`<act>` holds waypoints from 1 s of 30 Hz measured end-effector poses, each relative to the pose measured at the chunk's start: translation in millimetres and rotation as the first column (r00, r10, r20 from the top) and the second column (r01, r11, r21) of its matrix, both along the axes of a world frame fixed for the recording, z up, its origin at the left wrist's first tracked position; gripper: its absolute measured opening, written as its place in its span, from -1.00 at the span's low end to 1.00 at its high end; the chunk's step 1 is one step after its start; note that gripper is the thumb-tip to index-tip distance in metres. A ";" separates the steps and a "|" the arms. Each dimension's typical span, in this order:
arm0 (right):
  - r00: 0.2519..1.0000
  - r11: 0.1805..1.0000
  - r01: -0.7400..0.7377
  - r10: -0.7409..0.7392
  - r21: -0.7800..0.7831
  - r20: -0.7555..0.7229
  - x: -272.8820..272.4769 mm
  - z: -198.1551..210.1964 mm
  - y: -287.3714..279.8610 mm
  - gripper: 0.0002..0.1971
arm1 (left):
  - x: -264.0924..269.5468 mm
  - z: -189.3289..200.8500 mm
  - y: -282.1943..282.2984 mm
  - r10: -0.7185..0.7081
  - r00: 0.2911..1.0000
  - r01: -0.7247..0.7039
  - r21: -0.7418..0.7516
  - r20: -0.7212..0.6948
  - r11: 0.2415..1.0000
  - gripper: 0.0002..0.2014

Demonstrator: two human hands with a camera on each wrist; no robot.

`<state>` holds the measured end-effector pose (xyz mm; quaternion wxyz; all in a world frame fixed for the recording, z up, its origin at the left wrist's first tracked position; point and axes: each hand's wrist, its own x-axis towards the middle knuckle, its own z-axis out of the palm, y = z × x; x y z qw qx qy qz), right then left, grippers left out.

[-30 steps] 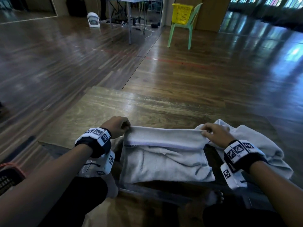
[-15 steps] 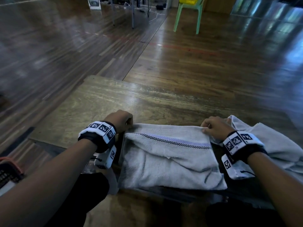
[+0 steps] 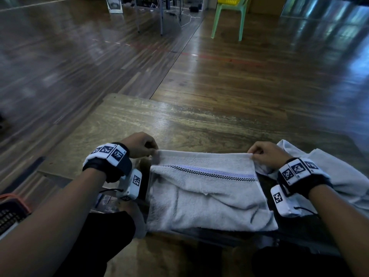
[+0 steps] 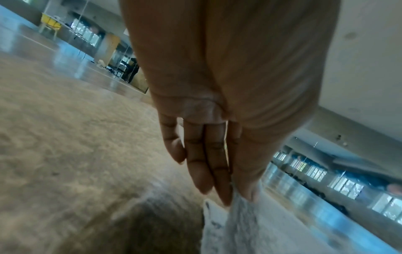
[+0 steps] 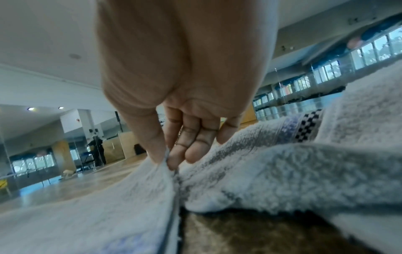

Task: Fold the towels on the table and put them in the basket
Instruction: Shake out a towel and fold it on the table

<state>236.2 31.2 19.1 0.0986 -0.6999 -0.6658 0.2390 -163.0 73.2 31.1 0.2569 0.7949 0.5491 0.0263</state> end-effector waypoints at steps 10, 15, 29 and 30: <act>0.993 0.996 -0.019 0.029 -0.084 0.112 -8.7 -4.8 2.2 -0.76 | 6.5 -18.0 -1.6 0.003 0.994 -0.005 -0.022 -0.108 1.000 -0.81; 0.972 0.996 -0.051 0.067 -0.078 0.225 -12.2 -1.2 0.1 -0.90 | 7.7 -17.6 -0.2 -0.036 0.988 0.043 0.045 -0.149 0.998 -0.83; 0.997 0.997 -0.072 0.072 0.014 0.008 -3.2 2.8 -5.1 -0.89 | 9.0 -17.8 -3.6 -0.051 0.996 0.056 0.073 -0.074 0.996 -0.93; 0.997 0.997 -0.075 0.075 0.012 0.002 -3.3 3.9 -5.3 -0.88 | 7.5 -17.7 -3.6 -0.044 0.997 0.049 0.070 -0.060 0.996 -0.90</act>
